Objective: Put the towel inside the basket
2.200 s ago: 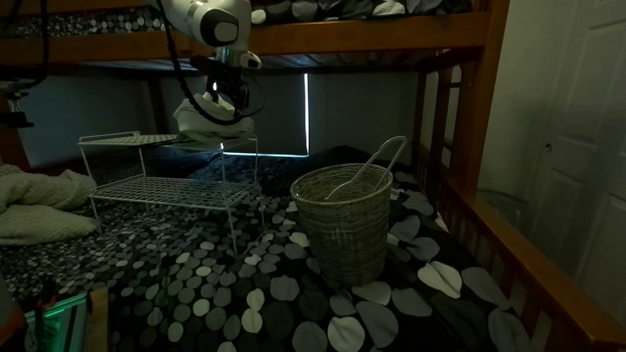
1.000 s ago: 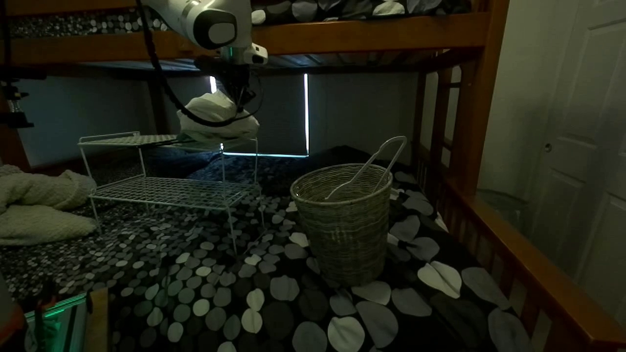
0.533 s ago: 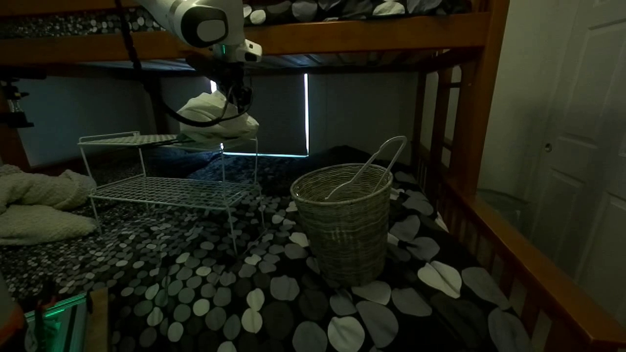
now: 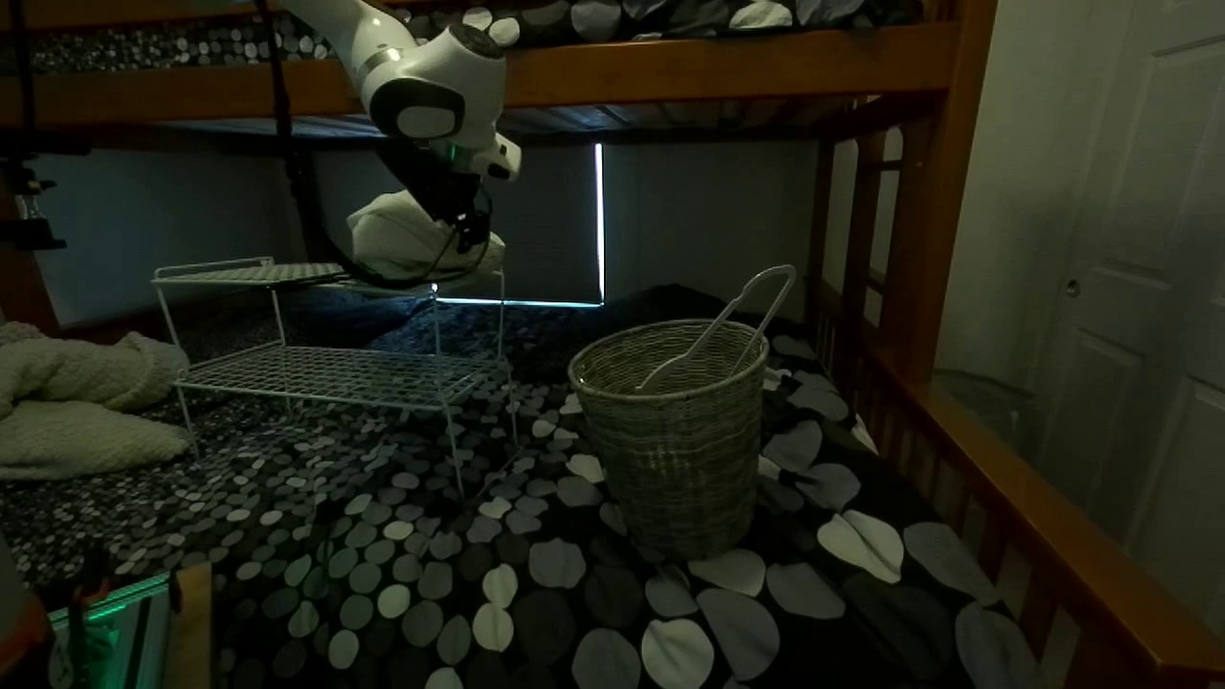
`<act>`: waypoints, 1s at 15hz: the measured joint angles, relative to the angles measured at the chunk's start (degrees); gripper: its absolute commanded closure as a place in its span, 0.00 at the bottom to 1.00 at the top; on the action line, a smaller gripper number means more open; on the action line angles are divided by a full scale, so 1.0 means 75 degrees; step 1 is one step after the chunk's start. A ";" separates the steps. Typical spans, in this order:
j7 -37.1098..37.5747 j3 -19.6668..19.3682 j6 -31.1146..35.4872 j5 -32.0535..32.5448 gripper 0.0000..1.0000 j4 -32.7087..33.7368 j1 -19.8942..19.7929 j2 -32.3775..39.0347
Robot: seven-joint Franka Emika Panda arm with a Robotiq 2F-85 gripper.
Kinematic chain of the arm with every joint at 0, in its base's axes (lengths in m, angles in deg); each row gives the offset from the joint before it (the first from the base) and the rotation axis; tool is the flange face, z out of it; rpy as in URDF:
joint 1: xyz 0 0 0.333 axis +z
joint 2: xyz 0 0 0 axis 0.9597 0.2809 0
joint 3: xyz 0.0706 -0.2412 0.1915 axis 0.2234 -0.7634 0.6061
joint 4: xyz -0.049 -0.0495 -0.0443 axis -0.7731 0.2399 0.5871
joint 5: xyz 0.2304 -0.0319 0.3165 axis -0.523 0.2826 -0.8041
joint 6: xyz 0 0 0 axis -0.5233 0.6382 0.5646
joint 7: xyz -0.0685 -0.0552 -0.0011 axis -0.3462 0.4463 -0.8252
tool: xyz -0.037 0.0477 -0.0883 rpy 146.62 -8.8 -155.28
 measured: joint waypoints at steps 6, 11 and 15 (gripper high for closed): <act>0.0002 -0.0001 -0.0901 -0.0030 0.38 0.0411 -0.0041 0.0755; 0.0003 -0.0005 -0.1057 0.0135 0.77 0.0741 -0.0079 0.1025; 0.0002 -0.0006 -0.1057 0.0259 1.00 0.0832 -0.0095 0.1034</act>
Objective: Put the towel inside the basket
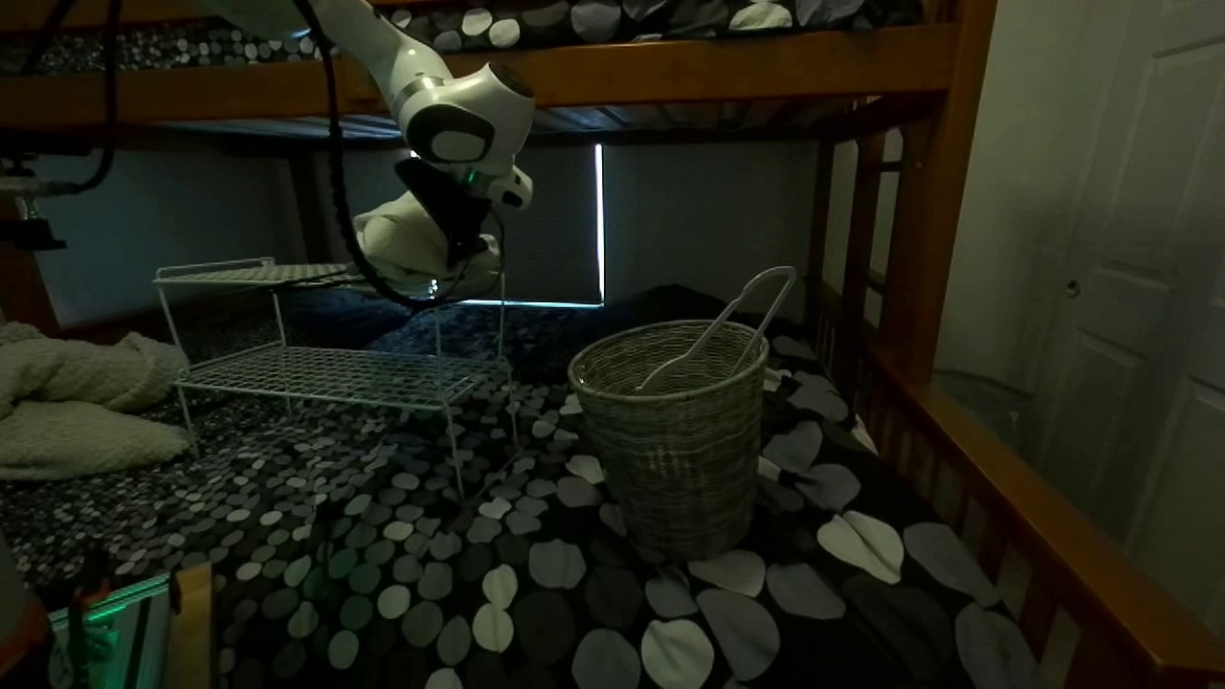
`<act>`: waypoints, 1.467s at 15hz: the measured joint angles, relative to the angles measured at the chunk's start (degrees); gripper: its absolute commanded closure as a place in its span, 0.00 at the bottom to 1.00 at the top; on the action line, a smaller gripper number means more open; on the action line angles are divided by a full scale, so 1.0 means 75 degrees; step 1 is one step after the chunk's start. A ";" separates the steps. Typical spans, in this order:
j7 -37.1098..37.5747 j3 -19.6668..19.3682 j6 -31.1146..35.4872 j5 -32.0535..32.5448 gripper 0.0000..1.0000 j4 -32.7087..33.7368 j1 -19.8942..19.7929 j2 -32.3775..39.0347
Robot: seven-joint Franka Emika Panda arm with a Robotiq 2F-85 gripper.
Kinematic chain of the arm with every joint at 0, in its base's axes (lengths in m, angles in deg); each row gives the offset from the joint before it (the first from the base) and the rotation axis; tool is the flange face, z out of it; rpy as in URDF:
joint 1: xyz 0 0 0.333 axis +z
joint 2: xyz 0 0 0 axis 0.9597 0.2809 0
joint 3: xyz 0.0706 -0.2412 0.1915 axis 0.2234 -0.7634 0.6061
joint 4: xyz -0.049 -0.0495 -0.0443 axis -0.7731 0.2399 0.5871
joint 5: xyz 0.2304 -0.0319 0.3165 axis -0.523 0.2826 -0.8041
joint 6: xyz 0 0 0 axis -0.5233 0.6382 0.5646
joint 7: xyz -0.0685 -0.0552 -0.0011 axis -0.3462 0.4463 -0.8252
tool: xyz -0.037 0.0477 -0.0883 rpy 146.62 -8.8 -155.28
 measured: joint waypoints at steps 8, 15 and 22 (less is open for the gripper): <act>-0.0573 0.0000 0.0379 -0.0012 1.00 -0.0011 -0.0062 -0.0340; 0.0592 -0.0040 0.2439 0.0606 0.99 -0.1826 -0.0122 -0.3034; 0.1566 -0.0170 0.3065 0.1474 1.00 -0.2512 -0.0312 -0.4038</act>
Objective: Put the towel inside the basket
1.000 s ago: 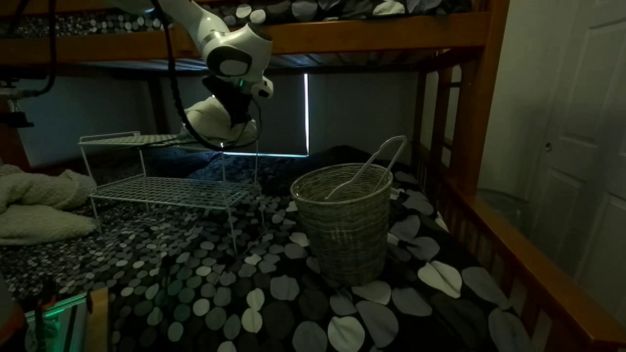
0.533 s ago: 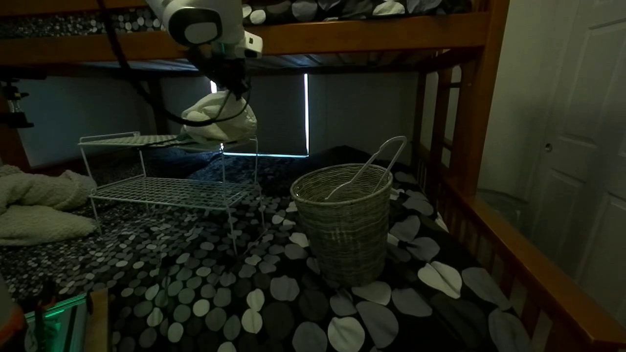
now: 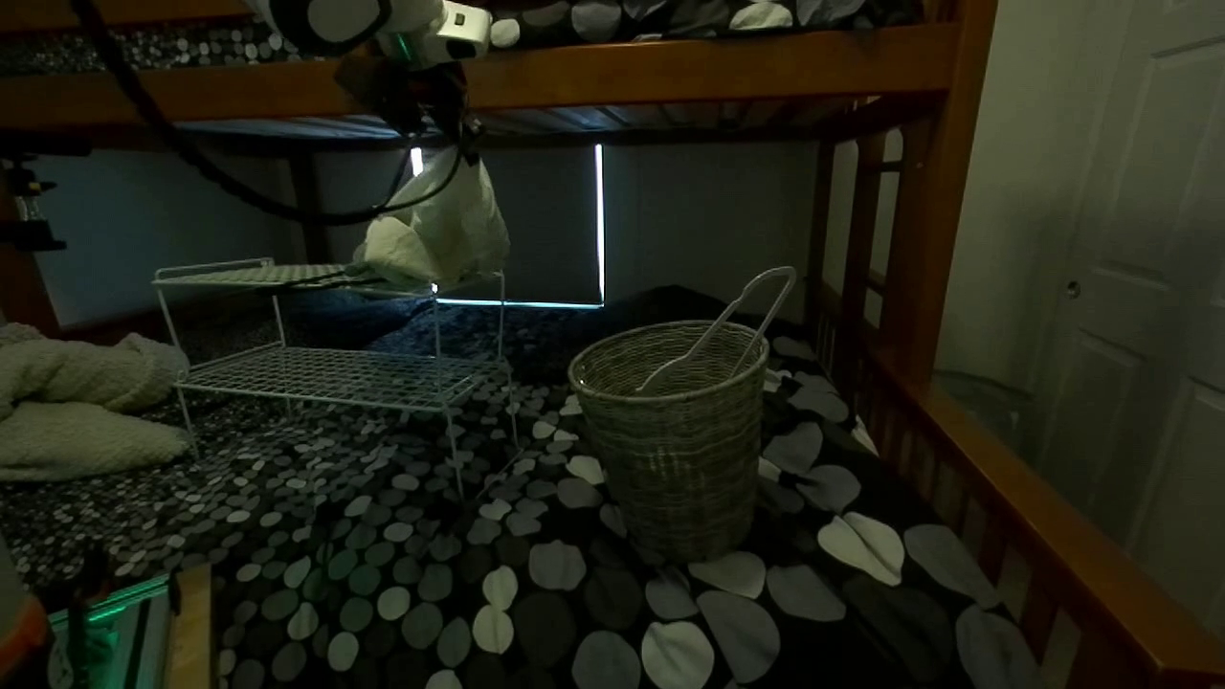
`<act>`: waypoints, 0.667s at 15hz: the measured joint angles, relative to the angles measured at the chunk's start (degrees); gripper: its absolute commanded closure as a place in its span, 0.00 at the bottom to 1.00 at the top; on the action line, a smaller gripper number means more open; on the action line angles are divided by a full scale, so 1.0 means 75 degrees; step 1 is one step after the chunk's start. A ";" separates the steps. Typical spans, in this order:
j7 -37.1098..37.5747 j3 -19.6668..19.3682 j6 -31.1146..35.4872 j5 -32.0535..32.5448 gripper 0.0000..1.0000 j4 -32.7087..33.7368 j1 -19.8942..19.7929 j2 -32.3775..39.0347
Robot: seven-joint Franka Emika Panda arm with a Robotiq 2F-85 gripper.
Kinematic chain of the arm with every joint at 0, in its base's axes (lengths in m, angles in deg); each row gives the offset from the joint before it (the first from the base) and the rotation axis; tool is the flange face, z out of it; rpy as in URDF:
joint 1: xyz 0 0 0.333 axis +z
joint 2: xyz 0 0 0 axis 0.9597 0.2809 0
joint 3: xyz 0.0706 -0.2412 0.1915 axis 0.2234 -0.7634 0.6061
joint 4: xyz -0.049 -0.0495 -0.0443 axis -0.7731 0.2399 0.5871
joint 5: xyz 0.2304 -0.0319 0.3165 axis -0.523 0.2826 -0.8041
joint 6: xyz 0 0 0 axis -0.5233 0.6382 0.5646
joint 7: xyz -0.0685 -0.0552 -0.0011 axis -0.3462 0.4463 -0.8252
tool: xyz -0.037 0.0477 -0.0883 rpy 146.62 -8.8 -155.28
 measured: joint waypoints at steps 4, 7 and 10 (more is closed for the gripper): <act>0.0946 -0.0498 0.0057 0.1262 1.00 -0.0383 -0.0645 -0.1149; 0.1535 -0.0763 -0.0180 0.2092 0.99 -0.0609 -0.1301 -0.2135; 0.1591 -0.0796 -0.0310 0.2198 1.00 -0.0779 -0.1464 -0.2536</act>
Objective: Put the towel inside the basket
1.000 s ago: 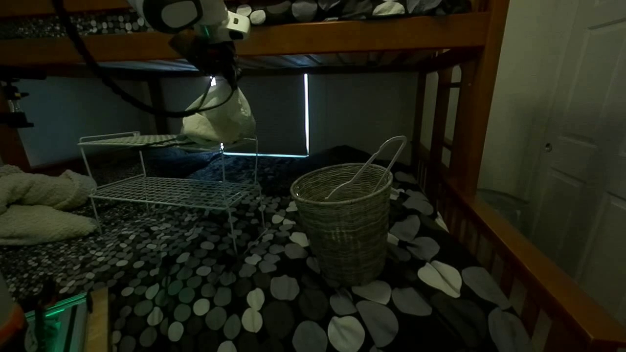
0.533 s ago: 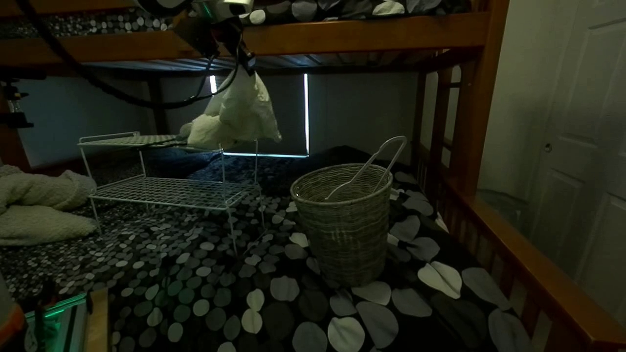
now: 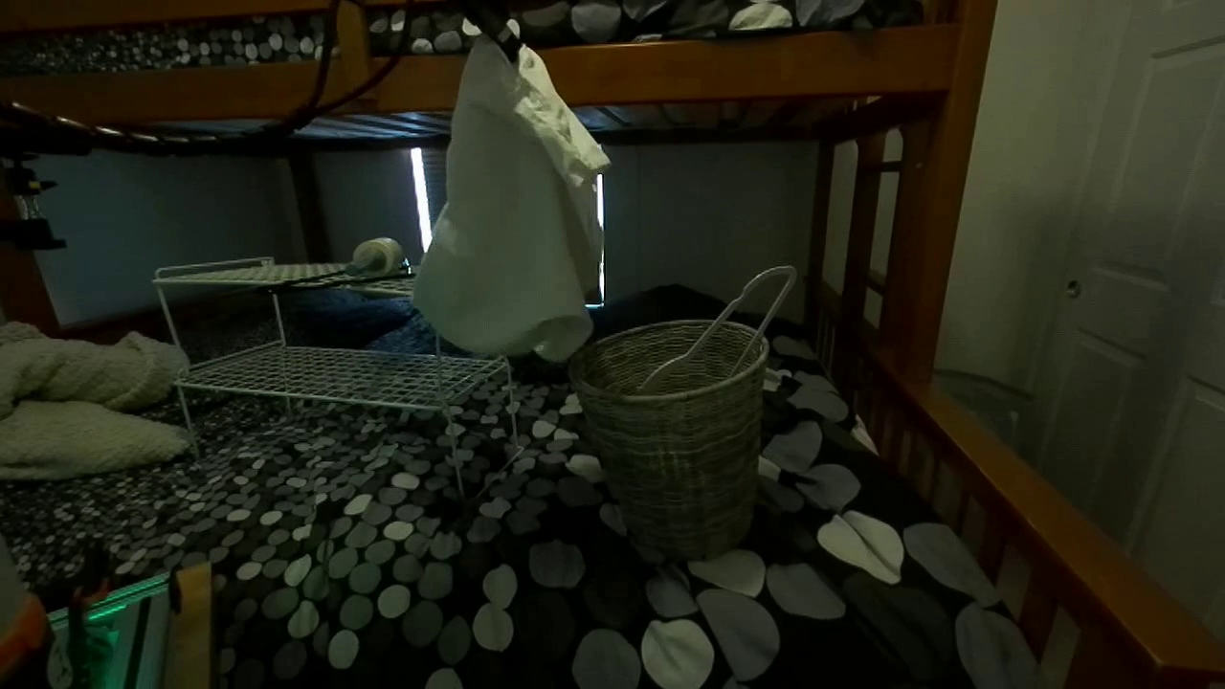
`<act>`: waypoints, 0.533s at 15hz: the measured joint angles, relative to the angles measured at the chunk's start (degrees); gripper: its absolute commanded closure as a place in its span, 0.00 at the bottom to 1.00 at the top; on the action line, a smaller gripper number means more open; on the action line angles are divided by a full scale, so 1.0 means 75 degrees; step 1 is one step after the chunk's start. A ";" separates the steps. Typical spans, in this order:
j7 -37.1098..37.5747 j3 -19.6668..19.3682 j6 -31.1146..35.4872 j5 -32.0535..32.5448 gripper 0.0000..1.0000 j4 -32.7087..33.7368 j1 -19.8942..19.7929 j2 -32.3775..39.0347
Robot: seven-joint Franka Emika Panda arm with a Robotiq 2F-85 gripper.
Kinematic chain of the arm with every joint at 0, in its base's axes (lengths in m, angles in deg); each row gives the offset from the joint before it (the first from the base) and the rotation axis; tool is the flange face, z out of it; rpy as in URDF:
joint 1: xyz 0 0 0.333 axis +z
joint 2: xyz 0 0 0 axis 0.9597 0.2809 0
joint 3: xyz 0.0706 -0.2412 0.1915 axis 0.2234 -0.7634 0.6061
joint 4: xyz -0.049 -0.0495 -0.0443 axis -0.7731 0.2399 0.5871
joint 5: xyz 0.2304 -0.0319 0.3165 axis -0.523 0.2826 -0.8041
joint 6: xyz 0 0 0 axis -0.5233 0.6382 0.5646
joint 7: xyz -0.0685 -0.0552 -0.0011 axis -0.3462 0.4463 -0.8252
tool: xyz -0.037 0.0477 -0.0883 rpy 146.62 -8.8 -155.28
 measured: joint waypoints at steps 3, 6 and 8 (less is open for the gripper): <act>0.0147 -0.0194 0.0206 0.0126 1.00 0.0038 -0.0232 0.0053; 0.0116 -0.0756 0.0214 0.0406 1.00 0.0335 -0.0694 0.0199; 0.0011 -0.1177 0.0213 0.0480 1.00 0.0715 -0.0895 0.0443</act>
